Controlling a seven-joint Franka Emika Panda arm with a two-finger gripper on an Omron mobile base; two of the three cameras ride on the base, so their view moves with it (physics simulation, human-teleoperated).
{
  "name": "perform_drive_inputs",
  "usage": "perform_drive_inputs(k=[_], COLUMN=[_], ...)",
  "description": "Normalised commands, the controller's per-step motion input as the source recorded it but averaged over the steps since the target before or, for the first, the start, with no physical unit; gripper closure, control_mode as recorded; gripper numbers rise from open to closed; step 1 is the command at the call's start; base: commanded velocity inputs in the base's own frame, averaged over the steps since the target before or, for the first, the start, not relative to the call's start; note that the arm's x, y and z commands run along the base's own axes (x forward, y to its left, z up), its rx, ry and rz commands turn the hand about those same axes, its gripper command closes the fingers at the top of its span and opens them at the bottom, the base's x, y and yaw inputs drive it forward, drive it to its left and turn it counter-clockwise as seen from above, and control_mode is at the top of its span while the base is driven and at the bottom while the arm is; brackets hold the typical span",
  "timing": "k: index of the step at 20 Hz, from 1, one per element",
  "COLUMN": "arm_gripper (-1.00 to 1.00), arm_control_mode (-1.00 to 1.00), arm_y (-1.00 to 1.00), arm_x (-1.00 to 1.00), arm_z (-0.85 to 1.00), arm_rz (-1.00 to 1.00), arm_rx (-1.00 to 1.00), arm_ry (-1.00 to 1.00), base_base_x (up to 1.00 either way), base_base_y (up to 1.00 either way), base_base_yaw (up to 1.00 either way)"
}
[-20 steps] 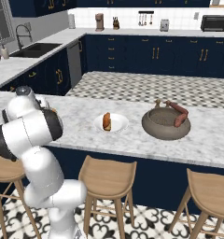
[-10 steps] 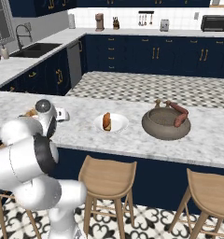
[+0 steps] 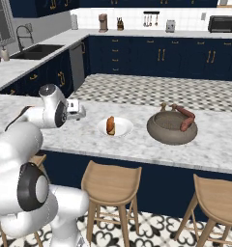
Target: Place one bun and one sausage from the bowl on each plate.
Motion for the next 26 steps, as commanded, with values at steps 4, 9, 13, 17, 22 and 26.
perform_drive_inputs(k=[4,9,13,17,22,26], arm_gripper=[-1.0,-1.0,-1.0,-1.0,-1.0,-1.0], arm_control_mode=[-1.0,-1.0,-1.0,-1.0,-1.0,-1.0], arm_y=[-0.88,-1.0,-1.0,-1.0,-1.0,-0.91], arm_x=[-0.45,-0.52,-0.15,0.0,0.0,0.15], arm_z=[0.08,0.0,0.24,0.48,0.26,0.0], arm_rz=[-0.16,-0.17,-0.15,-0.11,-0.07,-0.04], arm_rx=[-0.09,-0.02,0.0,0.0,0.03,0.11], arm_ry=[0.13,-0.06,-0.03,0.01,0.0,0.0], base_base_x=[0.0,0.0,0.0,0.0,0.0,0.0], base_base_y=[0.0,0.0,0.0,0.0,0.0,0.0], base_base_yaw=[0.0,0.0,0.0,0.0,0.0,0.0])
